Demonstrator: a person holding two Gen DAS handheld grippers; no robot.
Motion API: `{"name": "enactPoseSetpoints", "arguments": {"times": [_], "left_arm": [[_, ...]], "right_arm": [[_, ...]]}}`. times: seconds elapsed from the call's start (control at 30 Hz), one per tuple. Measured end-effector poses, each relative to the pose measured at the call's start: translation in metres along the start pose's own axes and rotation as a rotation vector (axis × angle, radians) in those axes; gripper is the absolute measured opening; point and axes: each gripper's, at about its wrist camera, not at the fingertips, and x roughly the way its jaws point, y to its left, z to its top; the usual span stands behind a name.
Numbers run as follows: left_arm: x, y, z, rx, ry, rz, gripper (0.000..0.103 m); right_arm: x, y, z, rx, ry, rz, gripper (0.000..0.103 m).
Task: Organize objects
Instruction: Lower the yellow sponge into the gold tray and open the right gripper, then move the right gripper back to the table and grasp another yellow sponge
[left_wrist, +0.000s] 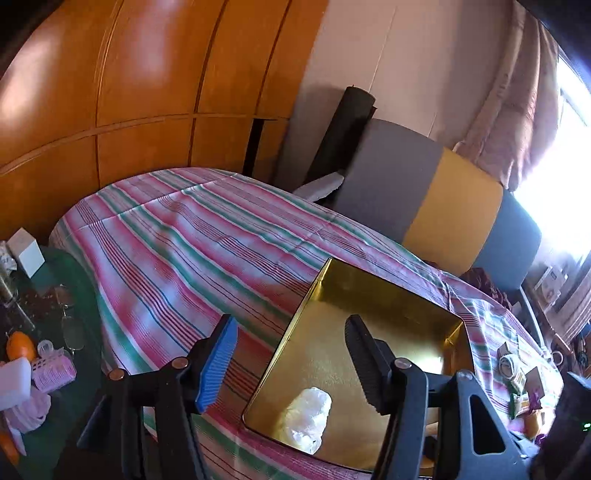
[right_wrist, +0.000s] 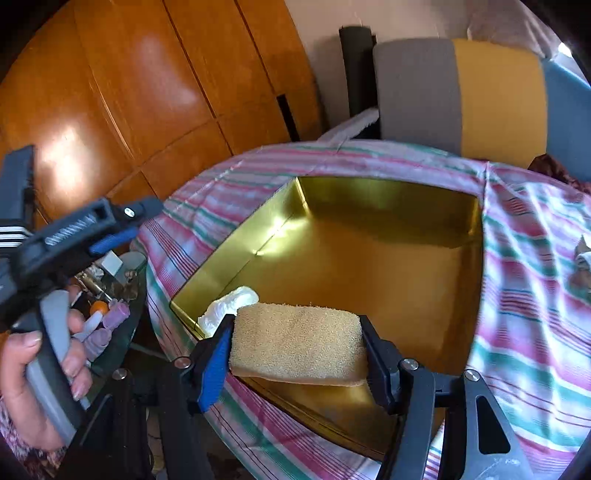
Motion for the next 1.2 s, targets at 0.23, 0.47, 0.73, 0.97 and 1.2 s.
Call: {"name": "enactPoseSetpoints", "arguments": {"times": [0.23, 0.47, 0.73, 0.97, 1.2], "left_arm": [[0.005, -0.001, -0.004, 0.004, 0.018, -0.007, 0.061], [0.005, 0.002, -0.008, -0.018, 0.033, -0.015, 0.061], [0.005, -0.003, -0.015, -0.026, 0.038, -0.078, 0.061], [0.002, -0.024, -0.026, 0.03, 0.049, -0.13, 0.061], [0.003, -0.047, -0.042, 0.076, 0.109, -0.245, 0.061]], "right_arm": [[0.033, 0.013, 0.002, -0.023, 0.072, -0.008, 0.065], [0.044, 0.009, 0.0, 0.079, 0.08, 0.072, 0.1], [-0.004, 0.004, -0.002, 0.073, -0.059, 0.041, 0.1], [-0.039, -0.008, 0.008, 0.096, -0.115, -0.031, 0.1], [-0.082, -0.033, -0.005, 0.09, -0.134, -0.257, 0.101]]}}
